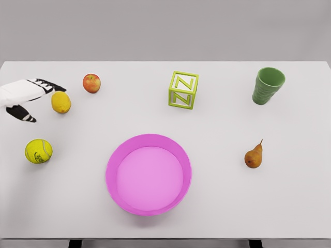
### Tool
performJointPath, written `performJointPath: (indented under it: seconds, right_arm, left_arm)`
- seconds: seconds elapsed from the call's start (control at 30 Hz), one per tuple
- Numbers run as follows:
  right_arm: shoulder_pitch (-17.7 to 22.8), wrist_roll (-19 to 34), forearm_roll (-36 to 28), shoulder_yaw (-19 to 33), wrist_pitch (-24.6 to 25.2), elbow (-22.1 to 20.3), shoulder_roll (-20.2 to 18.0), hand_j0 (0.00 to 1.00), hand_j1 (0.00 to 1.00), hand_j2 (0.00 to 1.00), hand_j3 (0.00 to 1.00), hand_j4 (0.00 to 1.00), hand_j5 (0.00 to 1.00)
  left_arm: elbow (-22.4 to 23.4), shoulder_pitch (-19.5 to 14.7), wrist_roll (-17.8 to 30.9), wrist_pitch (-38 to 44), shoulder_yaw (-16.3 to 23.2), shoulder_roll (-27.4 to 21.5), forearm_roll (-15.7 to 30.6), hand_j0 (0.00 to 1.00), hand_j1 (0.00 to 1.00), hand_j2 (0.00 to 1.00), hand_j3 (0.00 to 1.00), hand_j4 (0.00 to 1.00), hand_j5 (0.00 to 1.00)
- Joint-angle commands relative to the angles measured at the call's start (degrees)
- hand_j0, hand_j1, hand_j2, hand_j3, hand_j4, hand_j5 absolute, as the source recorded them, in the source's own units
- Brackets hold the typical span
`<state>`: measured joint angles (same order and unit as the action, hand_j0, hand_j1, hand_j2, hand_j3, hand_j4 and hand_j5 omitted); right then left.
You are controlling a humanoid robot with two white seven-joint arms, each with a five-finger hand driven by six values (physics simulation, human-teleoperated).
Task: Put the lemon on the plate with left arm
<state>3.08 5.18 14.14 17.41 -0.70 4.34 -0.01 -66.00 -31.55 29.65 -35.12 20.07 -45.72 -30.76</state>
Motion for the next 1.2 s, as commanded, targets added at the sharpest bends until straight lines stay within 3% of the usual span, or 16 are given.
performJointPath:
  seconds: [0.0,0.1,0.27,0.47,1.03,1.17]
  right_arm:
    - [0.0,0.0,-0.1,0.0,0.0,0.0,0.0,1.00,1.00,1.00,1.00,1.00,1.00]
    - [0.0,0.0,0.0,0.0,0.0,0.1,0.0,1.00,1.00,1.00,1.00,1.00,1.00]
    - [0.0,0.0,0.0,0.0,0.0,0.1,0.0,1.00,1.00,1.00,1.00,1.00,1.00]
    - [0.0,0.0,0.0,0.0,0.0,0.0,0.0,1.00,1.00,1.00,1.00,1.00,1.00]
    - [0.0,0.0,0.0,0.0,0.0,0.0,0.0,1.00,1.00,1.00,1.00,1.00,1.00]
    - [0.0,0.0,0.0,0.0,0.0,0.1,0.0,1.00,1.00,1.00,1.00,1.00,1.00]
  left_arm:
    - [0.5,0.0,0.2,0.1,0.0,0.1,0.1,1.00,1.00,1.00,1.00,1.00,1.00]
    - [1.2,-0.9,0.2,0.1,0.0,0.4,0.0,1.00,1.00,1.00,1.00,1.00,1.00]
    - [7.4,-4.6,0.2,0.1,0.0,5.1,-4.2,1.00,1.00,1.00,1.00,1.00,1.00]
    - [10.0,-5.2,0.2,0.1,0.1,6.6,-6.2,1.00,1.00,1.00,1.00,1.00,1.00]
    - [12.7,-7.6,0.1,0.1,0.1,9.2,-8.5,0.97,0.97,0.97,0.97,0.97,0.97]
    - [12.7,-7.6,0.2,0.1,0.1,9.9,-8.5,0.92,0.92,0.92,0.92,0.92,0.92]
